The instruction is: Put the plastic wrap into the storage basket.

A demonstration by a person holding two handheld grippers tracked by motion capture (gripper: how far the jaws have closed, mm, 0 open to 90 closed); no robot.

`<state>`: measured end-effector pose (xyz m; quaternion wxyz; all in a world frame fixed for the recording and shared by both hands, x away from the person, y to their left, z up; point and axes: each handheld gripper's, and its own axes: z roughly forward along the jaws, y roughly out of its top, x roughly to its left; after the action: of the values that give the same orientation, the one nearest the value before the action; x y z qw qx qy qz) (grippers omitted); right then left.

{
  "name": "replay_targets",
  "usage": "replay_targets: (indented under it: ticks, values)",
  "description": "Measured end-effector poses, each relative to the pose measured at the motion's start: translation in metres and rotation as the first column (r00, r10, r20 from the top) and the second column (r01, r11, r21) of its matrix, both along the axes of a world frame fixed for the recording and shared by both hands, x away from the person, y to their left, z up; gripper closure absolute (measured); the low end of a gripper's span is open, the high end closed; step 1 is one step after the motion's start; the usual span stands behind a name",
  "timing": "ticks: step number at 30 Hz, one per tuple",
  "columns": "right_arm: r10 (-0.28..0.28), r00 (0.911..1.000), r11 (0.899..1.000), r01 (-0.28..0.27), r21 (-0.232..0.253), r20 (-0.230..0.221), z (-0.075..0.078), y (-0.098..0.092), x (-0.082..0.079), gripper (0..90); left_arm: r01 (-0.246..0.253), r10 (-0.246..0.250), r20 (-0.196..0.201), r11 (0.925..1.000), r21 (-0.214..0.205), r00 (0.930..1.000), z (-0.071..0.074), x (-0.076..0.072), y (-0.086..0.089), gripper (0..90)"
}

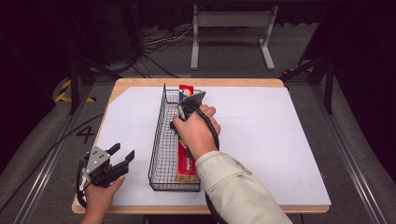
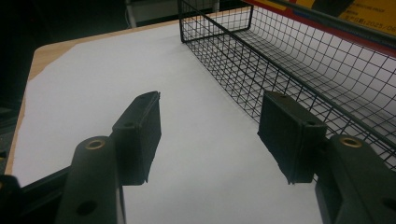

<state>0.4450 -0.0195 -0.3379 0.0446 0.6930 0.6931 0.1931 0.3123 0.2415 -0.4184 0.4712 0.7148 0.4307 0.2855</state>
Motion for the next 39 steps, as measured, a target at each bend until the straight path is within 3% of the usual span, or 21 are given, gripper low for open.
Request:
replay_targets:
  ticks: [8,36,39]
  values:
    - [-0.002,0.9995,1.0,0.002,-0.026,0.031,-0.007,0.001,0.005,39.7,0.003,-0.003,0.002,1.0,-0.001,1.0,0.0,0.0,0.0,39.4]
    - [-0.044,0.999,0.998,0.044,-0.042,0.006,-0.036,0.0,0.014,39.4,0.001,-0.001,0.007,1.0,-0.002,1.0,0.0,0.0,0.001,39.4]
    - [-0.033,0.9994,0.998,0.034,-0.062,0.01,-0.038,0.004,0.013,39.3,0.001,-0.001,0.006,1.0,0.0,1.0,0.0,0.0,0.001,39.4]
